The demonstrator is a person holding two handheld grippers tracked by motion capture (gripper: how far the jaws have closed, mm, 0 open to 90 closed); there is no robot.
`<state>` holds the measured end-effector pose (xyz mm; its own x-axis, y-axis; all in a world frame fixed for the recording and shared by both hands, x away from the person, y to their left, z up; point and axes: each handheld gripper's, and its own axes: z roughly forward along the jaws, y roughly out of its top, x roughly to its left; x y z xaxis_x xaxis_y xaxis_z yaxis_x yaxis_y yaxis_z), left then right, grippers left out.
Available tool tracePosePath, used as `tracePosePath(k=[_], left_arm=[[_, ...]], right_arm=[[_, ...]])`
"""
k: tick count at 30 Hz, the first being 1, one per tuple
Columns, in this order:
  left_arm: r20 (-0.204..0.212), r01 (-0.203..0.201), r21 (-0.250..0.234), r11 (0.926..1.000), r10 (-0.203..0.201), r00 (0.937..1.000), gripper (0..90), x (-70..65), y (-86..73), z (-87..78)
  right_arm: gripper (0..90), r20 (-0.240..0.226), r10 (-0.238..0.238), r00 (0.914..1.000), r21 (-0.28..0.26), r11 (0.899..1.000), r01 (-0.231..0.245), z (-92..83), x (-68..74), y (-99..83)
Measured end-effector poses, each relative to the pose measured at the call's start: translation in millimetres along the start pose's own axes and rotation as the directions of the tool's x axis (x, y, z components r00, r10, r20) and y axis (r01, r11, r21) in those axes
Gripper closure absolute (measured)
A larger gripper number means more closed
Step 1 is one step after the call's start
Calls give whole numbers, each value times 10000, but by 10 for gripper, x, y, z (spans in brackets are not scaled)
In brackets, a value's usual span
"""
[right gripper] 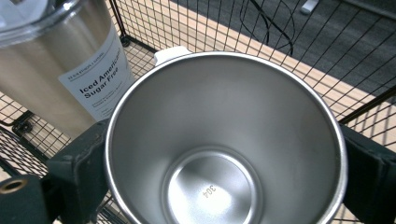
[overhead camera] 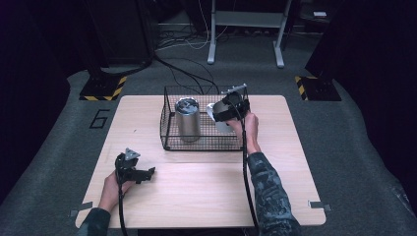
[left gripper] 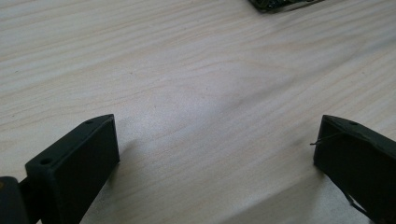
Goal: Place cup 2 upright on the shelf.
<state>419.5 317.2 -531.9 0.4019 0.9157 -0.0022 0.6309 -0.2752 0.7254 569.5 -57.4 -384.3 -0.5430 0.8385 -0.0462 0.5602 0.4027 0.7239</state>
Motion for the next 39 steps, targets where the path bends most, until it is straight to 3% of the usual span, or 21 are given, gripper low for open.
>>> tracePosePath(k=[16,39], left_arm=[[-10,8,2,10000,-8,10000,0,-1,0,0],[-35,-12,11,10000,12,10000,0,1,2,-3]], right_arm=[[58,113,61,9999,471,9989,-66,194,58,-64],[57,-127,385,9992,1020,9941,-370,392,128,-113]])
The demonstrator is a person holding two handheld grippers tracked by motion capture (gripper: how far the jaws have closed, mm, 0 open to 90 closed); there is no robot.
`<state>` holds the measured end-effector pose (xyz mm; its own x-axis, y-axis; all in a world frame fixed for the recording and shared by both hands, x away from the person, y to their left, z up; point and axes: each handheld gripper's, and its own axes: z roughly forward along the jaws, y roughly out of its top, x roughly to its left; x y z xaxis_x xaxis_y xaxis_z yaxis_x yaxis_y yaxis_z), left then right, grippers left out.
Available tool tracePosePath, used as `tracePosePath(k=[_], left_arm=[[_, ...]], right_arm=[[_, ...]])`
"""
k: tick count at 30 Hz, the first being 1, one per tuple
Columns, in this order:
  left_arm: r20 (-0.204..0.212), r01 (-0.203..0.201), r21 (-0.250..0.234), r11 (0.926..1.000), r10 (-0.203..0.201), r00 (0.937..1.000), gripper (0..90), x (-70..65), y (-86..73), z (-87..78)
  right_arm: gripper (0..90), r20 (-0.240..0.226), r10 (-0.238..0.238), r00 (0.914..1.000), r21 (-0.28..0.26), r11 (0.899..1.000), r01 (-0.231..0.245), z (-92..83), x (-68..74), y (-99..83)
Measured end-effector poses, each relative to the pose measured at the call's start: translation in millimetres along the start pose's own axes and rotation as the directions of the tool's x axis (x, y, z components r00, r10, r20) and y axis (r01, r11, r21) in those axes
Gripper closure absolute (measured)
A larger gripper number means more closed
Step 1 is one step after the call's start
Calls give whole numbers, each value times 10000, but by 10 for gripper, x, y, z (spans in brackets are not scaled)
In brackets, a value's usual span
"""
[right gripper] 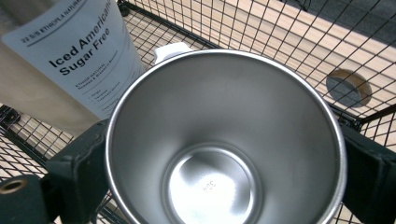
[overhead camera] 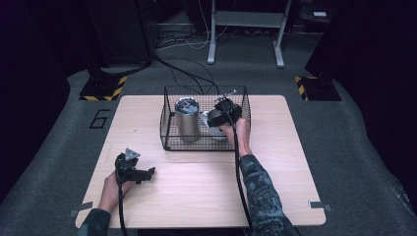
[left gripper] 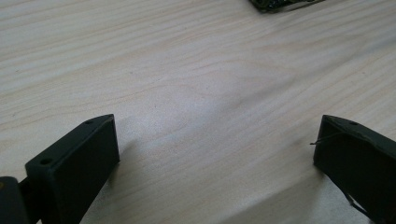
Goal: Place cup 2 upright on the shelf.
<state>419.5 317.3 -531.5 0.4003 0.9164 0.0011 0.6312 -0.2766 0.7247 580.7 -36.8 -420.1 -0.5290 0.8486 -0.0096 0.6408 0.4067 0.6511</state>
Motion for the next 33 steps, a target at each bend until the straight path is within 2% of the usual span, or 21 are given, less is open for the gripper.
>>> tracePosePath(k=[16,23,33], left_arm=[[-53,-6,-7,10000,6,10000,0,-1,-2,-3],[-48,13,-3,10000,-13,10000,0,-2,-2,-3],[-52,-3,-33,10000,3,10000,0,0,-3,-1]], right_arm=[[56,-126,143,9998,232,9996,-140,31,5,-4],[56,-116,427,9990,363,9984,-422,49,-9,0],[51,-175,416,9990,593,9974,-405,68,-1,-17]])
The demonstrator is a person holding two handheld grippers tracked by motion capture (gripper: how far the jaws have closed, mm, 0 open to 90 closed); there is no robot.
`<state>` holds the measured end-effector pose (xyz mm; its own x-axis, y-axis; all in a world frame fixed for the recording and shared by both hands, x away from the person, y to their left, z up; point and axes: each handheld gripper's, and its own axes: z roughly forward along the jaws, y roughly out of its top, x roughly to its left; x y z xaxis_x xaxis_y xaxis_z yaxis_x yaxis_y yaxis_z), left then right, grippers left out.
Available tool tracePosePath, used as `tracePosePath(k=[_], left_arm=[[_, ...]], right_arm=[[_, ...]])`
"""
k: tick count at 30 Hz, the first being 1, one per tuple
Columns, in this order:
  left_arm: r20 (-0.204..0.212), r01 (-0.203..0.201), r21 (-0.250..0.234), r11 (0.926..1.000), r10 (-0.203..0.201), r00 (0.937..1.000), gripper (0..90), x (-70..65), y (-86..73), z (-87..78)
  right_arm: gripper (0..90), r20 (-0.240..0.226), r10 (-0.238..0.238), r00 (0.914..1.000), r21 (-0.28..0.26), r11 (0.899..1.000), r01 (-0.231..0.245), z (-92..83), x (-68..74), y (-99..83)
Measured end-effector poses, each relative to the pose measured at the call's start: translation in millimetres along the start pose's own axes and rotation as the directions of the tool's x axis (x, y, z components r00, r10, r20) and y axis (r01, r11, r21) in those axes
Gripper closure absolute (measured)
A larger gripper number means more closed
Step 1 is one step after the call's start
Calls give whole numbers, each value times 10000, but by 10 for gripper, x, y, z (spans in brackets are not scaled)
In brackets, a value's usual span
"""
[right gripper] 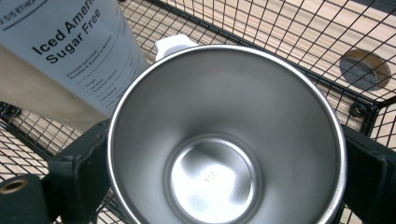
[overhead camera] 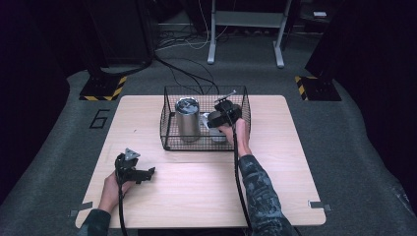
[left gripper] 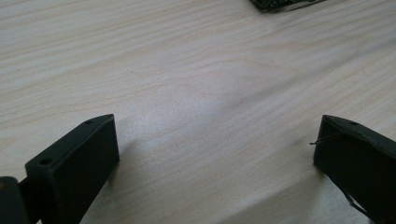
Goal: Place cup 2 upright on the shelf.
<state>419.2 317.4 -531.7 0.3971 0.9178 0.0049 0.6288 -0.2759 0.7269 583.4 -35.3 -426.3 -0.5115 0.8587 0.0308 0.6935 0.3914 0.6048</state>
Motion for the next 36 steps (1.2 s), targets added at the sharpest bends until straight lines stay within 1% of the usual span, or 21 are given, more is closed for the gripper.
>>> tracePosePath(k=[3,4,5,6,10,17,18,19,20,21,22,23,24,25,28,29,31,33,34,35,36], left_arm=[[-4,6,-10,10000,-6,10000,0,-2,-1,0],[-4,6,-10,10000,-6,10000,0,-2,-1,0],[-3,7,-11,10000,-7,10000,0,-1,-1,0],[-4,6,-9,10000,-6,10000,0,-2,0,0],[-2,3,-5,10000,-3,10000,0,-1,0,0],[-1,-10,29,10000,10,10000,0,1,1,-2],[0,-10,30,10000,10,10000,0,1,1,-2],[-1,5,23,10000,-5,10000,0,0,1,-2],[-1,5,23,10000,-5,10000,0,0,1,-2],[-1,1,31,10000,-1,10000,0,0,2,-2],[-1,1,31,10000,-1,10000,0,0,2,-2],[-6,13,10,10000,-13,10000,0,-2,1,-1],[-6,13,10,10000,-13,10000,0,-2,1,-1],[1,9,27,10000,-9,10000,0,0,2,-1],[-3,6,22,10000,-6,10000,1,-1,1,-2],[-9,6,13,10000,-6,10000,1,-2,1,-2],[-9,3,15,10000,-3,10000,1,-2,1,-2],[-6,-1,11,10000,1,10000,1,-2,0,-2],[-6,-1,11,10000,1,10000,1,-2,0,-2],[-10,5,12,10000,-5,10000,1,-3,0,-2],[-10,5,12,10000,-5,10000,1,-3,0,-2]], right_arm=[[44,-45,-107,9999,114,9999,108,-14,-6,-14],[44,-45,-107,9999,114,9999,108,-14,-6,-14],[23,-163,-38,9999,82,10000,40,-29,-12,-18],[11,-142,-49,9999,67,10000,50,-46,-13,-17],[2,-204,-66,9998,57,10000,68,-69,-18,-12],[0,-169,-245,9996,-120,9996,243,-172,-5,1],[0,-153,-217,9996,-212,9995,214,-191,-2,4],[0,-136,-317,9994,-367,9988,311,-230,-7,8],[0,-136,-317,9994,-367,9988,311,-230,-7,8],[2,-350,-433,9984,-579,9975,412,-287,-10,13],[2,-350,-433,9984,-579,9975,412,-287,-10,13],[6,-392,-550,9977,-780,9956,518,-349,-1,17],[6,-392,-550,9977,-780,9956,518,-349,-1,17],[6,-447,-647,9969,-885,9942,605,-407,11,17],[6,-491,-726,9962,-957,9931,677,-469,30,10],[6,-474,-826,9955,-1047,9915,773,-540,53,-1],[6,-499,-900,9947,-1071,9907,843,-577,65,-7],[7,-465,-1230,9913,-1275,9850,1162,-703,108,-38],[8,-488,-1191,9917,-1307,9851,1119,-754,131,-59],[11,-533,-1350,9894,-1440,9815,1262,-801,143,-80],[11,-569,-1349,9892,-1472,9811,1253,-855,165,-110]])
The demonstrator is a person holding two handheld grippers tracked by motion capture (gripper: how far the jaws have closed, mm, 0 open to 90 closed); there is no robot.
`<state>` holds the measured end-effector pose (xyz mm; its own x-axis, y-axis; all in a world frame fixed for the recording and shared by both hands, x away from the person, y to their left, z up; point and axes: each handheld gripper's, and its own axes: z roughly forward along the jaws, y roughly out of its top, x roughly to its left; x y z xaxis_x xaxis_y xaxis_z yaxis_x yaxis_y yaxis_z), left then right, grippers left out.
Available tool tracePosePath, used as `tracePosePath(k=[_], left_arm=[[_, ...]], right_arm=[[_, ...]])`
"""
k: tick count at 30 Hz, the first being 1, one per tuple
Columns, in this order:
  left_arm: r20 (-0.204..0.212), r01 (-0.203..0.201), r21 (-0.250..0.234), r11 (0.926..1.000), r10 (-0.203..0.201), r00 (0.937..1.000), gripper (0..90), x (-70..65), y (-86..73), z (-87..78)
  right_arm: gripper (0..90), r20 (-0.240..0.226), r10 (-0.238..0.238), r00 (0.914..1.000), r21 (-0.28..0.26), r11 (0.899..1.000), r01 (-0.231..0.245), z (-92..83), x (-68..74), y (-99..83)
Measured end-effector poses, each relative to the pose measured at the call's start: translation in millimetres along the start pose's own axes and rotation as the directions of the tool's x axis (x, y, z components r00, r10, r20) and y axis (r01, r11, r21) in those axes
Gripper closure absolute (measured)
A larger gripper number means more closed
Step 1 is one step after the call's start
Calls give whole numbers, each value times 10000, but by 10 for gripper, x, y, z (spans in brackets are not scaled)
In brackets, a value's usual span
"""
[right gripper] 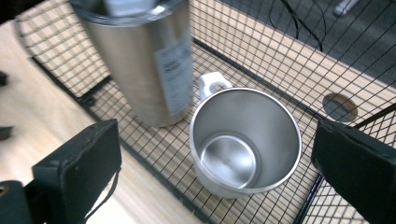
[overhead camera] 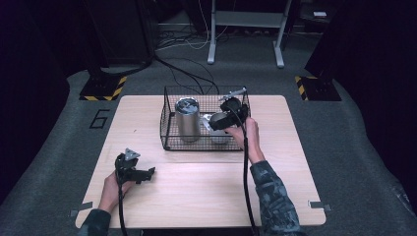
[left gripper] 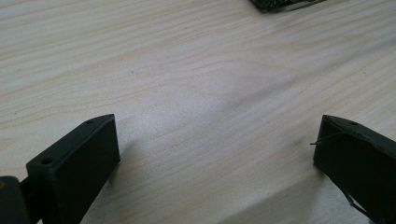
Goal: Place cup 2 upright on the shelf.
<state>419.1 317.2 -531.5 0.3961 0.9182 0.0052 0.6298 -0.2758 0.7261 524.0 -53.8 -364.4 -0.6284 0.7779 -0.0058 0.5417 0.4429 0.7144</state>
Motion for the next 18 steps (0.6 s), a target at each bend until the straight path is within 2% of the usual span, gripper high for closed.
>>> tracePosePath(k=[1,5,6,9,12,13,14,15,16,18], left_arm=[[0,-1,-3,10000,1,10000,1,0,0,0],[0,-4,-1,10000,4,10000,1,0,0,0],[0,-4,-1,10000,4,10000,1,0,0,0],[5,11,6,10000,-11,10000,1,-1,0,0],[0,-5,4,10000,5,10000,1,1,0,0],[1,-1,3,10000,1,10000,1,1,0,0],[1,-1,3,10000,1,10000,1,1,0,0],[2,2,-2,10000,-2,10000,1,0,0,0],[2,2,-2,10000,-2,10000,1,0,0,0],[1,4,-4,10000,-4,10000,1,0,0,0]], right_arm=[[11,0,0,10000,0,10000,0,0,0,0],[11,-108,-529,9985,-345,9980,525,-229,102,-122],[11,-108,-529,9985,-345,9980,525,-229,102,-122],[12,-191,-794,9967,-575,9953,782,-376,161,-271],[12,-156,-849,9963,-623,9945,838,-434,190,-364],[12,-143,-836,9964,-776,9936,823,-472,214,-462],[12,-143,-836,9964,-776,9936,823,-472,214,-462],[12,-70,-874,9962,-783,9932,866,-511,229,-564],[12,-70,-874,9962,-783,9932,866,-511,229,-564],[12,15,-822,9966,-855,9930,820,-553,231,-713]])
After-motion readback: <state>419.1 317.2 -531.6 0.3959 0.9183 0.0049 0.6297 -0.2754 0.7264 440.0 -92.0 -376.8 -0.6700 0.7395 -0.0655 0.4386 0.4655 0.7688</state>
